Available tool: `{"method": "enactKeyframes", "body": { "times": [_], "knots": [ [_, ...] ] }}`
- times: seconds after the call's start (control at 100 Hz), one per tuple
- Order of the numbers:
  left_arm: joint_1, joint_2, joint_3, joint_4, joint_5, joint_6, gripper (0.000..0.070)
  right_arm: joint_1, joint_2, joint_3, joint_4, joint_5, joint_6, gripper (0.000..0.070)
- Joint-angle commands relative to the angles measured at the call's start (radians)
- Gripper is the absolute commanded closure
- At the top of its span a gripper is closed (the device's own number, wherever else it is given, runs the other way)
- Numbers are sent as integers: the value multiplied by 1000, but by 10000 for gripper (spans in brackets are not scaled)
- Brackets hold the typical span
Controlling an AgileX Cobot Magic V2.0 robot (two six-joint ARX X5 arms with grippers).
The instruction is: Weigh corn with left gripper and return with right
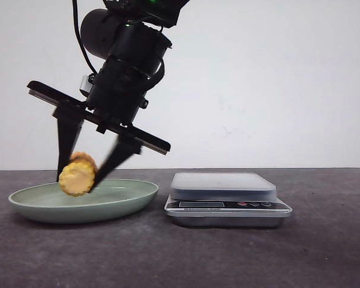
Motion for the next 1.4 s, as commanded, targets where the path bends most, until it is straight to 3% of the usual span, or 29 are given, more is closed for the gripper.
{"method": "enactKeyframes", "body": {
  "times": [0.0,0.21,0.3,0.55,0.61,0.74,0.96,1.12,1.22,1.39],
  "knots": [
    [-8,7,17,-56,-5,2,700,6,15,18,-6,1,5,285],
    [-8,7,17,-56,-5,2,700,0,1,26,18,7,-44,147],
    [-8,7,17,-56,-5,-3,700,-17,-26,67,11,37,-85,134],
    [-8,7,15,-56,-6,-28,700,-34,-175,346,-147,261,-352,146],
    [-8,7,13,-56,-6,-28,700,-18,-229,408,-199,328,-442,251],
    [-8,7,2,-56,-7,-28,700,35,-377,437,-238,486,-587,700],
    [-8,7,-47,-56,-100,-29,700,164,-588,417,-235,627,-686,699],
    [-8,7,-85,-56,-117,-32,700,279,-717,315,-156,709,-791,699],
    [-8,7,-113,-56,-134,-50,700,330,-811,175,-36,706,-867,699],
    [-8,7,-136,-56,-137,-87,700,365,-999,-154,262,632,-963,699]
  ]
}}
